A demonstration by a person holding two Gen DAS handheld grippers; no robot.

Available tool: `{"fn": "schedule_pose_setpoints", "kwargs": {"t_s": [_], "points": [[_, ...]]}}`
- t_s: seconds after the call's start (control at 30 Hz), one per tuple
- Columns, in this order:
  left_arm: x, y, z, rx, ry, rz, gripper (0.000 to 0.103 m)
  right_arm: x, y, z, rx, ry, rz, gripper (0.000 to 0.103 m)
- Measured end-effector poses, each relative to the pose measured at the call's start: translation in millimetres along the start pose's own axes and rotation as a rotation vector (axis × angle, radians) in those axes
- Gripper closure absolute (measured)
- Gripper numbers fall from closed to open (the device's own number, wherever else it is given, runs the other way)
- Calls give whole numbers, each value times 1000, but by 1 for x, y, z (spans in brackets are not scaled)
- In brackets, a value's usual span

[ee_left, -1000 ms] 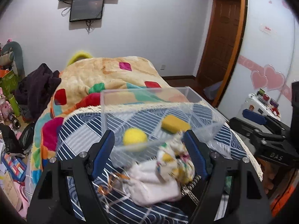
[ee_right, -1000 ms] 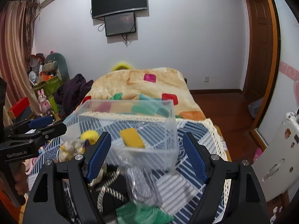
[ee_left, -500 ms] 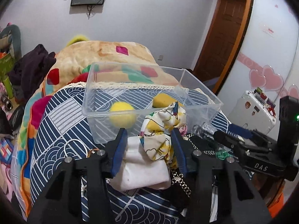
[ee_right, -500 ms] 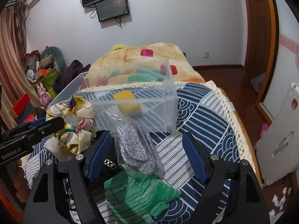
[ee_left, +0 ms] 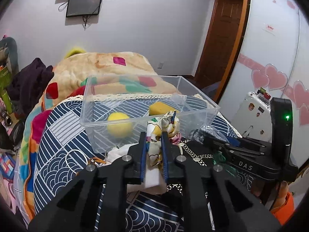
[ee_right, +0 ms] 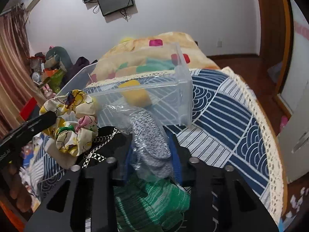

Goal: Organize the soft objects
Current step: 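Grasp floral scrunchie with left gripper while right gripper grasps bagged grey insole, drop both into box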

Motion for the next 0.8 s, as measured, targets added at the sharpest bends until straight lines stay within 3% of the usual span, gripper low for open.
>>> {"fn": "schedule_pose_setpoints", "kwargs": {"t_s": [0.17, 0.57, 0.8], "points": [[-6, -1, -2, -16, 30, -15, 95, -10, -5, 4, -27, 37, -42, 80], [-40, -35, -3, 7, 22, -125, 95, -46, -25, 18, -71, 31, -143, 81], [-39, -60, -1, 10, 16, -173, 95, -51, -53, 21, -79, 62, -216, 80]]}}
Point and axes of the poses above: each gripper's, at about its wrist camera, not at the fingertips, and x roughly the way its jaws point, z to its left, y to its underside, the point moved 7 cm from there along x, roughly the way its jaws point, and after that the axes turned 1 degree about -z, right-handed, at the moved point
